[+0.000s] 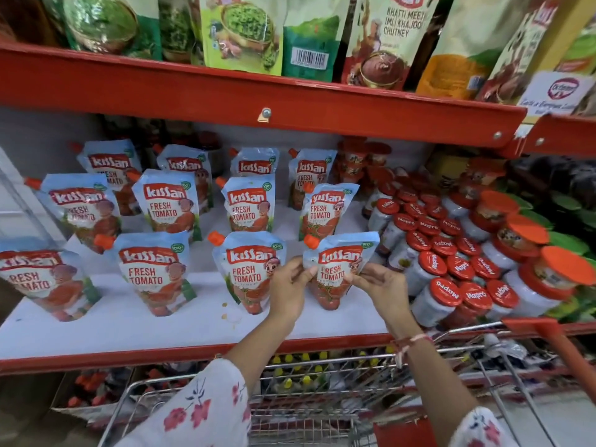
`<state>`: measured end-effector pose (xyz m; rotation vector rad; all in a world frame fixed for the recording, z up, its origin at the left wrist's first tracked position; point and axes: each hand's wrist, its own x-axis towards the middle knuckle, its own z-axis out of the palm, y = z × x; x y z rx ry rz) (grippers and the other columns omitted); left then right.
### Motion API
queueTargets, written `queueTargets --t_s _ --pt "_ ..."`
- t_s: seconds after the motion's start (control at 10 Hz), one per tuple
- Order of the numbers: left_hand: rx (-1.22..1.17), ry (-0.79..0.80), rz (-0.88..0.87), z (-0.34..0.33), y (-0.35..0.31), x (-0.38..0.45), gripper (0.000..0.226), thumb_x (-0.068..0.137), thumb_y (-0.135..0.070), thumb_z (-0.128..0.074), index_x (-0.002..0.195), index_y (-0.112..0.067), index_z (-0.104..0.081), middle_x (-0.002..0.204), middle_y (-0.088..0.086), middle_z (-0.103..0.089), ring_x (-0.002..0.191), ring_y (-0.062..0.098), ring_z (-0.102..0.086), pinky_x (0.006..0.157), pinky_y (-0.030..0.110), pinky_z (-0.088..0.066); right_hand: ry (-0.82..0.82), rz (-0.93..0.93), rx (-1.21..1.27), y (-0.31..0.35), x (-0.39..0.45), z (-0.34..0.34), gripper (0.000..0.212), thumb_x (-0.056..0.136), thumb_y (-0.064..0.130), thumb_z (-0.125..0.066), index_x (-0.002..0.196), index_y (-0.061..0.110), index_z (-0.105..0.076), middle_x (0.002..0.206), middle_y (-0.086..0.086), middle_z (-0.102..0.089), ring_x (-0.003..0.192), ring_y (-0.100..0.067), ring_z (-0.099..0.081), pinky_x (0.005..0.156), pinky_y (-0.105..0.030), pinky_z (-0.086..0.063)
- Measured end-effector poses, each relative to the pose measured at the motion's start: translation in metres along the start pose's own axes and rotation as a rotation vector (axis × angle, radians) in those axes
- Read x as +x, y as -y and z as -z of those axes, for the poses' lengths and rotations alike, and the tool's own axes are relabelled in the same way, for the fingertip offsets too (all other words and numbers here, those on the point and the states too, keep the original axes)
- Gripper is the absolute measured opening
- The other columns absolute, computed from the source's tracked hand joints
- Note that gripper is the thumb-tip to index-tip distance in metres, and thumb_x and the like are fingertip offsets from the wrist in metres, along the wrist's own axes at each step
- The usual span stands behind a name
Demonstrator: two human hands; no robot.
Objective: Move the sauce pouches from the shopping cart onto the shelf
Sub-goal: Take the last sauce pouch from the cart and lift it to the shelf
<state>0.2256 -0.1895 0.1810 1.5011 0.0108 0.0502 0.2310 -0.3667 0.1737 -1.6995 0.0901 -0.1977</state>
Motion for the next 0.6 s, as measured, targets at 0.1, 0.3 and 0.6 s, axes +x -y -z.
queueTargets --t_s 0.1,0.3,0.6 --pt "0.027 0.009 0.0 0.001 0.011 0.004 0.014 0.088 -0.006 -0.056 0.098 -0.008 -0.065 0.105 0.017 -0.07 0.099 0.024 -0.066 0.09 0.042 -0.053 -0.003 -0.009 0.012 -0.011 0.001 0.0 0.02 0.071 -0.006 -0.075 0.084 0.009 -0.071 0.07 0.017 -0.076 0.071 -0.001 -0.07 0.064 -0.013 -0.055" --pt "0.042 0.046 0.009 -0.001 0.01 0.004 0.017 0.088 -0.003 -0.055 0.104 -0.002 -0.062 0.102 0.009 -0.067 0.086 0.0 -0.061 0.074 0.013 -0.052 -0.015 -0.051 0.018 -0.013 0.001 0.002 0.022 0.072 -0.002 -0.075 0.084 0.015 -0.071 0.081 0.008 -0.076 0.075 -0.004 -0.071 0.068 -0.017 -0.056" --pt "0.158 0.033 0.028 0.02 -0.011 -0.028 0.037 0.088 -0.005 -0.056 0.125 -0.002 -0.051 0.125 0.012 -0.059 0.117 0.02 -0.055 0.088 0.011 -0.046 -0.033 -0.021 -0.294 0.036 -0.019 0.007 0.06 0.075 0.016 -0.078 0.127 0.001 -0.053 0.129 -0.009 -0.059 0.12 -0.026 -0.055 0.093 -0.034 -0.047"
